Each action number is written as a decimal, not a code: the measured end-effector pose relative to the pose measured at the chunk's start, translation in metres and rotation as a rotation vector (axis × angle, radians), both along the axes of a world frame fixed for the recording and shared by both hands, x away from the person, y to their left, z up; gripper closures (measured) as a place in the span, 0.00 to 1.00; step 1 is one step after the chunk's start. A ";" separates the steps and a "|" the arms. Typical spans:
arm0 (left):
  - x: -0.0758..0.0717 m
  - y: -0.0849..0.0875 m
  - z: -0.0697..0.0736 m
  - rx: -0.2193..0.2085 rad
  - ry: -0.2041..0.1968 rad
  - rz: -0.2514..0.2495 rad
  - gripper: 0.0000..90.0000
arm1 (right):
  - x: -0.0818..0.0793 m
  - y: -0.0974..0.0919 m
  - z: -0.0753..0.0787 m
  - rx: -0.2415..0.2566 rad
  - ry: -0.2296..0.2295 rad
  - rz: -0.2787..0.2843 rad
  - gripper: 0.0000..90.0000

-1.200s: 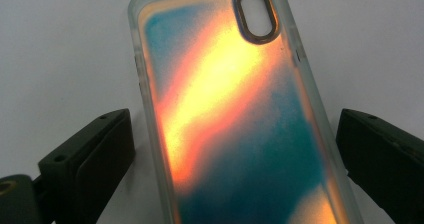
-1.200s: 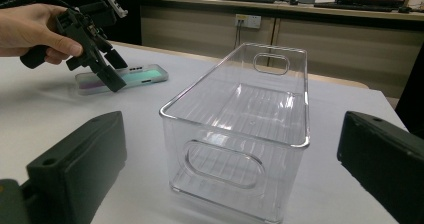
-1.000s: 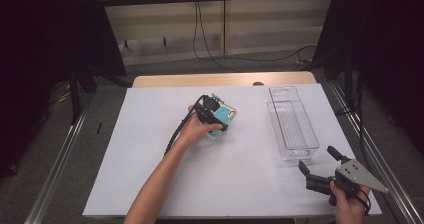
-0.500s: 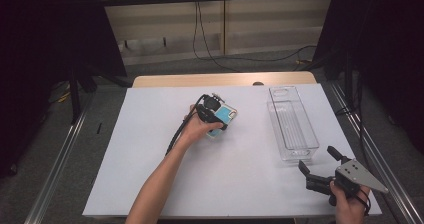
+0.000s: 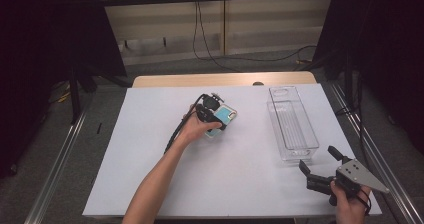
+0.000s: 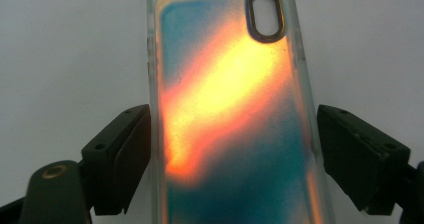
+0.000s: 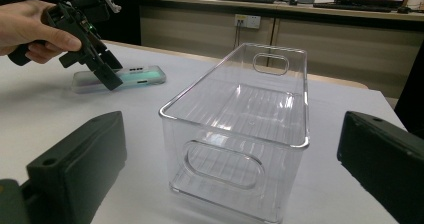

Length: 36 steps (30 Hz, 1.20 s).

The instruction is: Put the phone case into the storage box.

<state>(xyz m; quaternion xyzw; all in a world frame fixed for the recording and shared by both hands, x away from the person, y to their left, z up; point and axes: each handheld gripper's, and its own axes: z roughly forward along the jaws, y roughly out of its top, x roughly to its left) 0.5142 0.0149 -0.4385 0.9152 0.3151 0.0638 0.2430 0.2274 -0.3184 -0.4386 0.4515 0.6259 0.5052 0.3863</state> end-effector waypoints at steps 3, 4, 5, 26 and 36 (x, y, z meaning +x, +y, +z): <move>-0.002 0.002 0.005 -0.015 -0.023 -0.001 0.19 | 0.000 0.000 0.000 -0.001 0.000 -0.001 0.00; -0.003 0.002 0.007 -0.026 -0.037 0.008 0.19 | 0.000 0.000 0.000 -0.002 0.002 0.000 0.00; -0.004 0.004 0.009 -0.038 -0.045 0.013 0.19 | 0.000 0.000 0.000 -0.002 0.001 0.000 0.00; -0.030 0.026 0.029 -0.136 -0.162 0.029 0.19 | 0.000 0.001 0.000 -0.004 0.001 -0.003 0.00; -0.045 0.050 0.035 -0.197 -0.183 0.046 0.19 | -0.002 0.000 0.000 0.000 0.004 -0.014 0.00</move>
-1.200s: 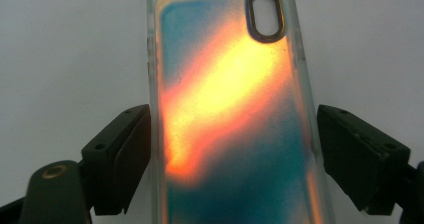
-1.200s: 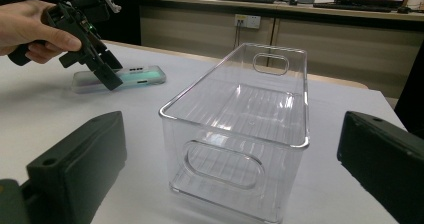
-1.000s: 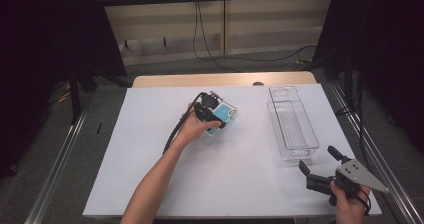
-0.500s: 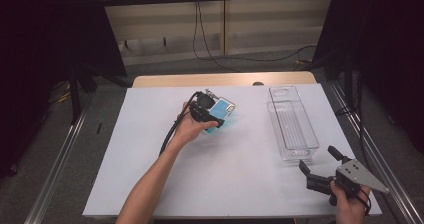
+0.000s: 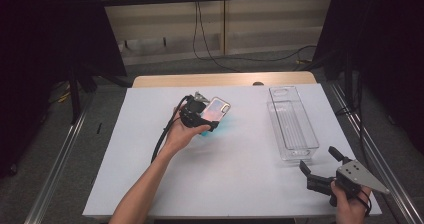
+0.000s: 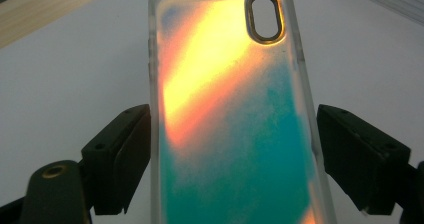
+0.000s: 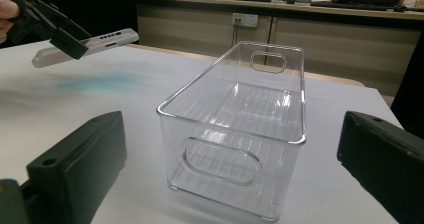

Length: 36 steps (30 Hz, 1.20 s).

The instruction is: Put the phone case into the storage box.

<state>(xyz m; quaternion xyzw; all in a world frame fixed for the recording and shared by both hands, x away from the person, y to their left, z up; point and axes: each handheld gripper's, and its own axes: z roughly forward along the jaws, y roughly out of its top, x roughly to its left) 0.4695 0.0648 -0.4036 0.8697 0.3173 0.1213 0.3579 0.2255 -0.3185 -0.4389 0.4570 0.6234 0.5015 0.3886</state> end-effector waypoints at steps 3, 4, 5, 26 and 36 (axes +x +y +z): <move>-0.006 0.007 0.004 0.005 -0.024 0.005 0.19 | -0.002 0.000 0.000 0.000 0.001 -0.001 0.00; -0.009 0.010 0.005 0.000 -0.028 0.009 0.19 | -0.002 0.000 0.000 -0.001 0.000 -0.002 0.00; -0.011 0.013 0.007 -0.002 -0.036 0.008 0.19 | -0.002 0.000 0.000 -0.003 0.000 -0.005 0.00; -0.055 0.041 0.014 -0.012 -0.121 0.016 0.19 | 0.002 0.002 -0.002 0.012 0.013 -0.018 0.00; -0.075 0.051 0.005 -0.027 -0.126 0.029 0.19 | 0.006 0.005 -0.005 0.007 0.056 -0.001 0.00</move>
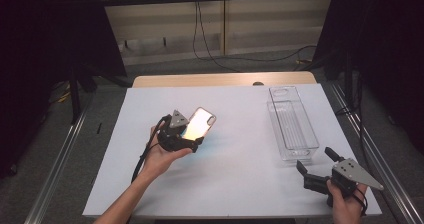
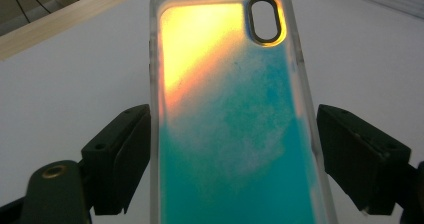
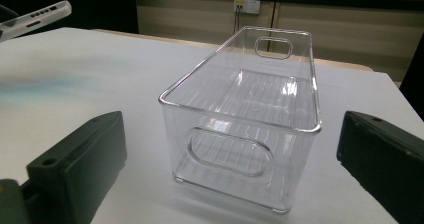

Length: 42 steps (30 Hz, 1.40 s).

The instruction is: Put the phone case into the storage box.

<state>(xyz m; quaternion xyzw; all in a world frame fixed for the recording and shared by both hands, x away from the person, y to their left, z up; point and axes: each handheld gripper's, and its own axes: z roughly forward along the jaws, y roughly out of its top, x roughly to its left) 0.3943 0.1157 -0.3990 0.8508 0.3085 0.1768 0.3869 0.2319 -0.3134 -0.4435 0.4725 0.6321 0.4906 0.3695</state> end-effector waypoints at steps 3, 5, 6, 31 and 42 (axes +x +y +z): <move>-0.005 0.002 -0.002 -0.003 -0.009 0.005 0.19 | 0.001 0.002 0.001 0.000 0.000 0.002 0.00; -0.010 0.004 -0.005 -0.011 -0.002 0.004 0.19 | 0.000 0.004 0.002 -0.001 0.000 0.004 0.00; -0.013 0.005 -0.006 -0.008 -0.007 0.008 0.19 | 0.000 0.005 0.002 -0.002 -0.002 0.006 0.00; -0.071 -0.009 0.003 -0.006 -0.058 -0.076 0.19 | -0.003 0.045 0.021 -0.045 0.067 0.085 0.05; -0.077 -0.024 -0.012 0.035 -0.097 -0.066 0.19 | 0.016 0.080 0.025 -0.064 0.105 0.213 0.11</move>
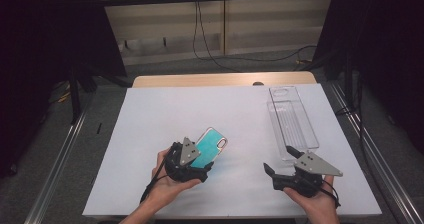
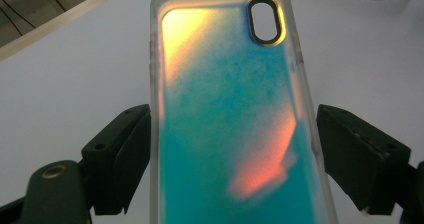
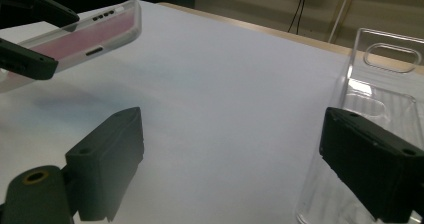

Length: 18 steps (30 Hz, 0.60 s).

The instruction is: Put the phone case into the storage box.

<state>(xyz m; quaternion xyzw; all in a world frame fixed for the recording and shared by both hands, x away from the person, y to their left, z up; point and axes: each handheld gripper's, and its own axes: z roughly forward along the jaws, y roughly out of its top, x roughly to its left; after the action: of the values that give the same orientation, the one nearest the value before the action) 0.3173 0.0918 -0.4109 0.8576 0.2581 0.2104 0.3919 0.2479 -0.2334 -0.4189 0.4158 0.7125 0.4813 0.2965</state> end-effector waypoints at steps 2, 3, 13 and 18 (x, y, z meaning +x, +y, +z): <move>-0.001 -0.002 -0.001 -0.007 -0.003 0.002 0.19 | 0.005 0.005 -0.001 -0.001 0.004 0.017 0.11; -0.002 -0.002 -0.001 -0.005 -0.004 0.000 0.19 | 0.006 0.007 -0.001 -0.003 0.006 0.021 0.11; -0.010 -0.010 -0.004 -0.003 -0.021 -0.020 0.19 | 0.014 0.028 -0.002 -0.002 0.034 0.087 0.17; -0.011 -0.012 -0.004 0.013 -0.041 -0.021 0.19 | 0.016 0.031 0.001 0.050 0.042 0.091 0.20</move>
<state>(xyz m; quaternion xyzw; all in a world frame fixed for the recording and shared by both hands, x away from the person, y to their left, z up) 0.3063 0.0796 -0.4152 0.8583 0.2394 0.2255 0.3938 0.2635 -0.2024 -0.4183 0.4004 0.7243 0.5031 0.2489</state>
